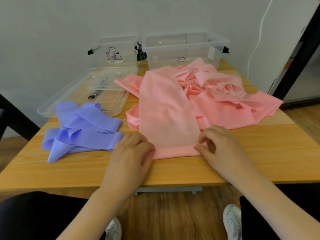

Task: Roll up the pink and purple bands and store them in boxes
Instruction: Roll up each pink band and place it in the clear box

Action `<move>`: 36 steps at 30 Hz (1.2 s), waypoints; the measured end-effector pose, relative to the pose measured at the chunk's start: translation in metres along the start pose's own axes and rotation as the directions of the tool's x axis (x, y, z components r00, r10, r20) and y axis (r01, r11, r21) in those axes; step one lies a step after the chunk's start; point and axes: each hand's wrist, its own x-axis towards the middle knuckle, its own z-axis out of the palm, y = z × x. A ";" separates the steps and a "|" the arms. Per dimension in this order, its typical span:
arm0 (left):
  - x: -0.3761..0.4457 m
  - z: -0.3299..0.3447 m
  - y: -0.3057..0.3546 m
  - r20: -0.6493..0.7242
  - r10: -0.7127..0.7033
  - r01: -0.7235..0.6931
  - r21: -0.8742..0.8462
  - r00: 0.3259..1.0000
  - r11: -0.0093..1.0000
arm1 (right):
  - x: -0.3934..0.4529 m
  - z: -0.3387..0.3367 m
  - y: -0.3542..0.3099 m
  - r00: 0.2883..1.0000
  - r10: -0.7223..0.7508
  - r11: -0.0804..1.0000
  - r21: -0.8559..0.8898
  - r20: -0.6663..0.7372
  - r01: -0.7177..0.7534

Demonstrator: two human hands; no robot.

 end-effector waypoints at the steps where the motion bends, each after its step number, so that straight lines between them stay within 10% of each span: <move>1: -0.001 -0.001 -0.001 0.031 0.027 -0.027 -0.016 0.999 1.000 | -0.001 -0.002 0.003 0.997 -0.074 0.997 -0.007 0.026 0.074; 36: -0.007 -0.003 -0.009 0.070 0.055 -0.051 -0.049 0.996 0.998 | -0.001 -0.008 0.005 0.991 0.024 0.987 0.157 0.131 -0.044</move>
